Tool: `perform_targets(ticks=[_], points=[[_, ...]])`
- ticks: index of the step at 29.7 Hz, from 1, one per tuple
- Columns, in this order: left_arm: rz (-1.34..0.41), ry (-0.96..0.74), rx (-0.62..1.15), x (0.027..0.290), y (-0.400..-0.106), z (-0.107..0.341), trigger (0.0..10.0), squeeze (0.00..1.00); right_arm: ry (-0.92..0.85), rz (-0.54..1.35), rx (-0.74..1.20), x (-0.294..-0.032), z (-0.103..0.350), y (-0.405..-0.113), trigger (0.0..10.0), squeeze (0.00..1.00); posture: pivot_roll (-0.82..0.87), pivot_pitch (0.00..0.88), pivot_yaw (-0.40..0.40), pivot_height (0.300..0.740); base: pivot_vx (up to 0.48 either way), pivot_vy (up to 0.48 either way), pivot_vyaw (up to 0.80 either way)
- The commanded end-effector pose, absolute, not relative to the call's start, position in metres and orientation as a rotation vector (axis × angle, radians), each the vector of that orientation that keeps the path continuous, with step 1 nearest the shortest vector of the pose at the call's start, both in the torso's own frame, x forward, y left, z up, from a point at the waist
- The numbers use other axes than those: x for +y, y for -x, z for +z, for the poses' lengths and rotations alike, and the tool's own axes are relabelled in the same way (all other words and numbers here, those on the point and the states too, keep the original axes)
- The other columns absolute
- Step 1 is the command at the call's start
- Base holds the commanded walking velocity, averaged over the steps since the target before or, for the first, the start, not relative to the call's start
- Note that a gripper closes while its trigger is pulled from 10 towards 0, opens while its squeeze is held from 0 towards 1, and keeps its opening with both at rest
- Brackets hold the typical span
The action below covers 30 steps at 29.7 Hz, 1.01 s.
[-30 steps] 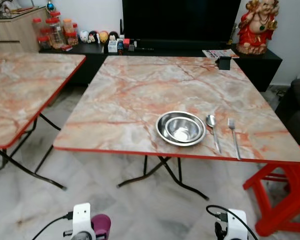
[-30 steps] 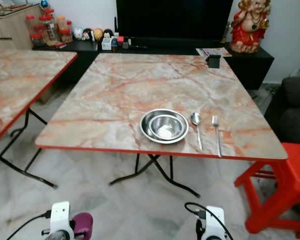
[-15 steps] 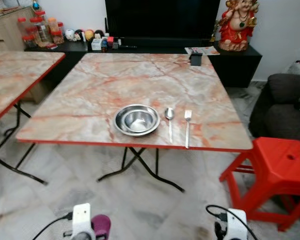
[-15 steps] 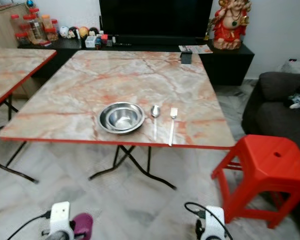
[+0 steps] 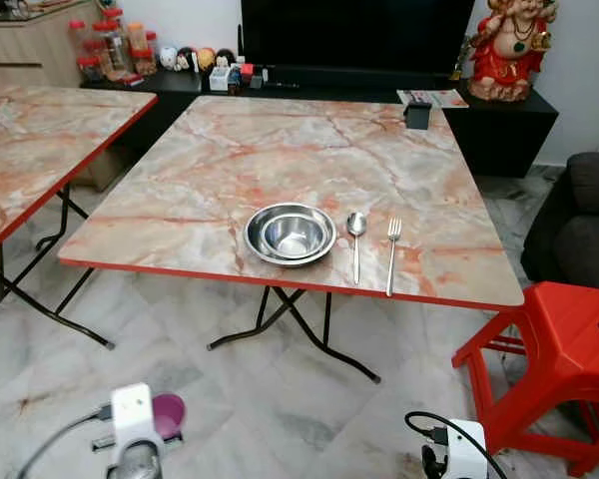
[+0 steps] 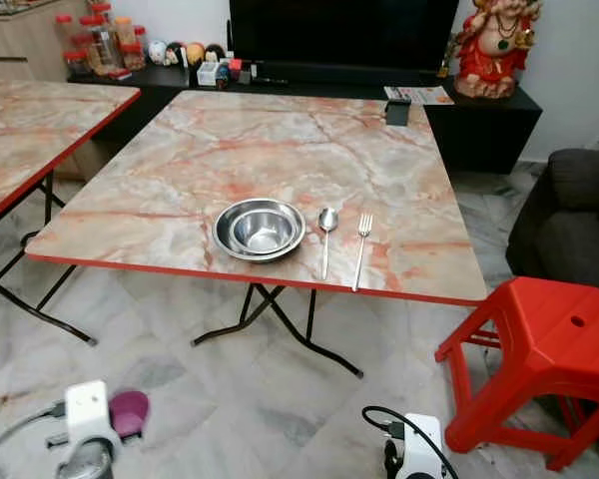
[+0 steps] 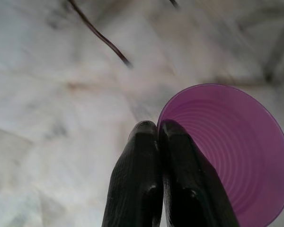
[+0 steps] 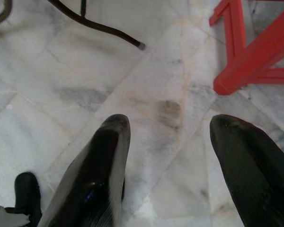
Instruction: Setting the table
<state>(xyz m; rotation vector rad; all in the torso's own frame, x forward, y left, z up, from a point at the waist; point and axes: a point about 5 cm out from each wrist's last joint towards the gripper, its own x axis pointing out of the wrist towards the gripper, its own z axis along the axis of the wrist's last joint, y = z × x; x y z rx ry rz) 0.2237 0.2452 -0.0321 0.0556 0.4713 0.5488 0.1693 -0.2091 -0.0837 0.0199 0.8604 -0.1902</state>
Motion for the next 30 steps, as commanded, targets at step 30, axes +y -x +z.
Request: perform_targets(ticks=[30], points=[[0.325, 0.107, -0.299, 0.232, -0.359, 0.188, 10.0, 0.00, -0.003, -0.174, 0.849, -0.212, -0.080, -0.175, 10.0, 0.00, -0.03, 0.000, -0.065, 0.725, 0.000, 0.000, 0.00]])
